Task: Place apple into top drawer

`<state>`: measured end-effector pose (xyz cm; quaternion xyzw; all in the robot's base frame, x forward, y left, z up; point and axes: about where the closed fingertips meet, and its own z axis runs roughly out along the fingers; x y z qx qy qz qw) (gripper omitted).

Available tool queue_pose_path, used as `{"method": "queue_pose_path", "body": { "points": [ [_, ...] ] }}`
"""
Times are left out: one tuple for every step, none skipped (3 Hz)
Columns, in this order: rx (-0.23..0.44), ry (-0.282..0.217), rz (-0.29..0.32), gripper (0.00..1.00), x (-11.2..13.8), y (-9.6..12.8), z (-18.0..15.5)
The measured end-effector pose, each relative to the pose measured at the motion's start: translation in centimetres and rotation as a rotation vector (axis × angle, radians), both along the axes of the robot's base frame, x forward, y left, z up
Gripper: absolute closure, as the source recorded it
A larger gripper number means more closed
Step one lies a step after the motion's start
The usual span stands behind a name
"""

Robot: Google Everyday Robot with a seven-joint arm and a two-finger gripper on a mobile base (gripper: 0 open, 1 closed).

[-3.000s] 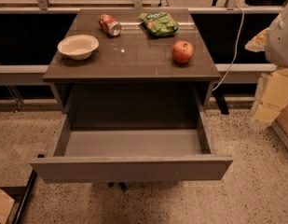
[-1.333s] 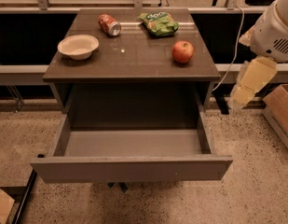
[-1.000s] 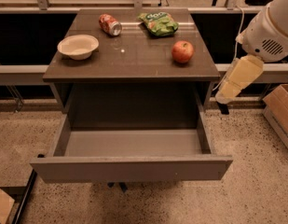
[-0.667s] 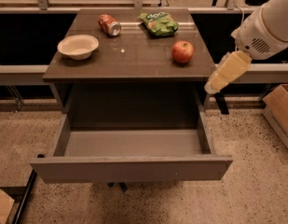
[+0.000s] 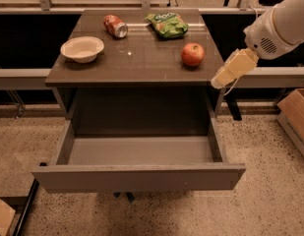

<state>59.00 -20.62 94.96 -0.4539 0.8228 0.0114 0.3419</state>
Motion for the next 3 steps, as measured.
{"method": "queue_pose_path", "body": {
  "points": [
    [0.007,0.001,-0.012,0.00,-0.1,0.0,-0.2],
    [0.126,-0.042,-0.084,0.00,1.8,0.8,-1.9],
    [0.191,-0.102,-0.107,0.00,4.9,1.5,-1.8]
  ]
}}
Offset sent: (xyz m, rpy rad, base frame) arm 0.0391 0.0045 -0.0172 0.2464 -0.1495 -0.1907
